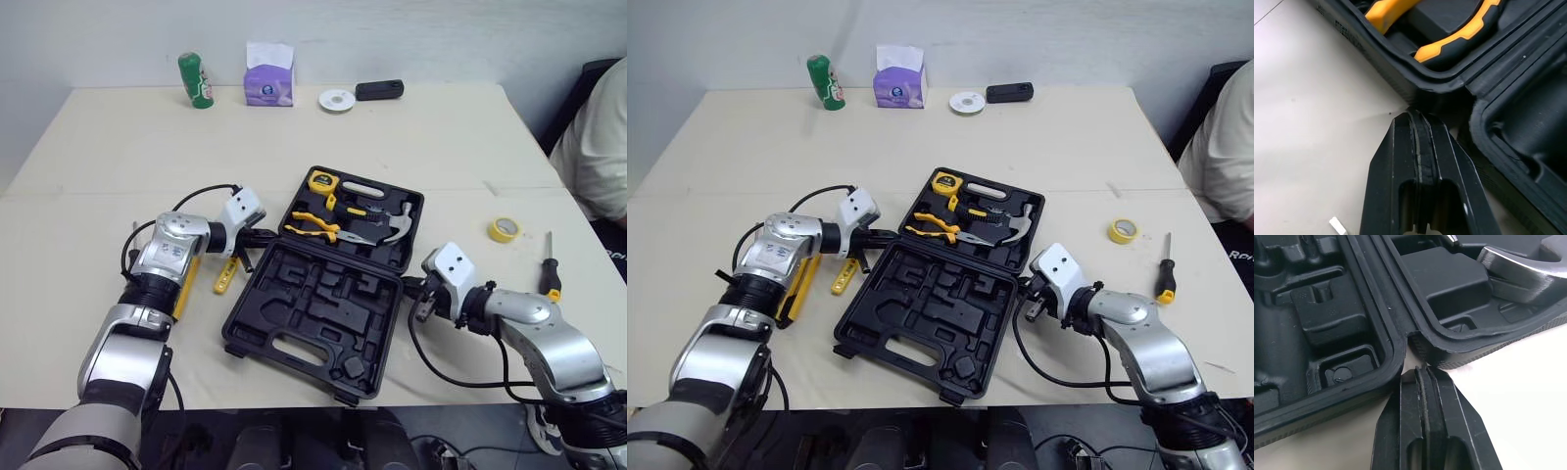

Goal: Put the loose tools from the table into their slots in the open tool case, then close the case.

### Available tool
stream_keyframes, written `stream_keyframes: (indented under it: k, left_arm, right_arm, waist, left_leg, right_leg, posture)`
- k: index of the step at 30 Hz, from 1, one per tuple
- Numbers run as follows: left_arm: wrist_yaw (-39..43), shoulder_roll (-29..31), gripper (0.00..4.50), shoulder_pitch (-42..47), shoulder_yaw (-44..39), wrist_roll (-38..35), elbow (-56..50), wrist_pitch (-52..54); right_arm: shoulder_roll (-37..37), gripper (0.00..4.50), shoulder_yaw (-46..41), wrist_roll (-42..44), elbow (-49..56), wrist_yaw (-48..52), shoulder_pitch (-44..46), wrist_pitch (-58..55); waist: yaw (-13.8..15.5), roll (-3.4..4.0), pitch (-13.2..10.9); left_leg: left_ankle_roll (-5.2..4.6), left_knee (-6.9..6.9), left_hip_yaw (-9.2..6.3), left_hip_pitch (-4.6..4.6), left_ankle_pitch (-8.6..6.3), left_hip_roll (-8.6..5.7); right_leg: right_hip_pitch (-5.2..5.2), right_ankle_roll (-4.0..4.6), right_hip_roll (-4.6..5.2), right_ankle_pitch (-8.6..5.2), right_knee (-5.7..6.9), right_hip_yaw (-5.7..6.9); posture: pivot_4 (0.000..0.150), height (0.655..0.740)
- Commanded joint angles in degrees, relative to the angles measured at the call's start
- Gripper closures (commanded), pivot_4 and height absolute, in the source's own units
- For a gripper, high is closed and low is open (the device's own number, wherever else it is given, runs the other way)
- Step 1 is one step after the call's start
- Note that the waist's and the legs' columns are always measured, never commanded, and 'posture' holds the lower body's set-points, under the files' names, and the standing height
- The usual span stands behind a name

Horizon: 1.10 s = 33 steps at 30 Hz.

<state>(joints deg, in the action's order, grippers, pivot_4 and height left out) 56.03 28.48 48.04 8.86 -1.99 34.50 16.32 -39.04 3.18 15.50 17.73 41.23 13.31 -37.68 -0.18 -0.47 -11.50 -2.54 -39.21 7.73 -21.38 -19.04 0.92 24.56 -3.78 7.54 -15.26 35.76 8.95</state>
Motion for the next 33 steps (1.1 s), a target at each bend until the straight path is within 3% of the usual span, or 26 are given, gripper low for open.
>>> stream_keyframes:
  k: [1, 15, 33]
  left_arm:
    - [7.0, 0.2, 4.47, -4.6, 1.9, -3.8, -11.7, 3.6]
    - [4.6, 4.3, 4.47, -21.9, -0.3, -6.6, -39.0, 17.2]
    - [-2.5, 5.8, 4.47, -29.3, -6.7, -7.7, -41.8, 18.8]
  right_arm:
    - [-0.1, 4.5, 3.3, -0.3, 1.6, 3.6, 3.1, 3.4]
    - [-4.5, 4.5, 8.7, -6.8, -10.0, 18.5, 11.2, 15.8]
    - [-5.1, 4.5, 6.2, -12.4, -16.1, 17.5, 9.2, 21.2]
  waist:
    - [0.0, 0.0, 0.0]
    - [-0.4, -0.06, 0.0]
    - [-0.2, -0.44, 0.6]
  left_leg:
    - [0.0, 0.0, 0.0, 0.02, 0.0, 0.01]
    - [0.0, 0.0, 0.02, 0.12, 0.0, 0.05]
    - [0.1, 0.0, 0.01, 0.3, -0.05, 0.13]
  right_leg:
    - [0.0, 0.0, 0.0, 0.0, 0.0, -0.01]
    - [-0.07, 0.0, 0.14, 0.0, -0.02, -0.12]
    - [-0.2, 0.03, 0.22, -0.01, -0.02, -0.15]
  posture:
    - [0.15, 0.7278]
    - [0.15, 0.7278]
    - [0.15, 0.7278]
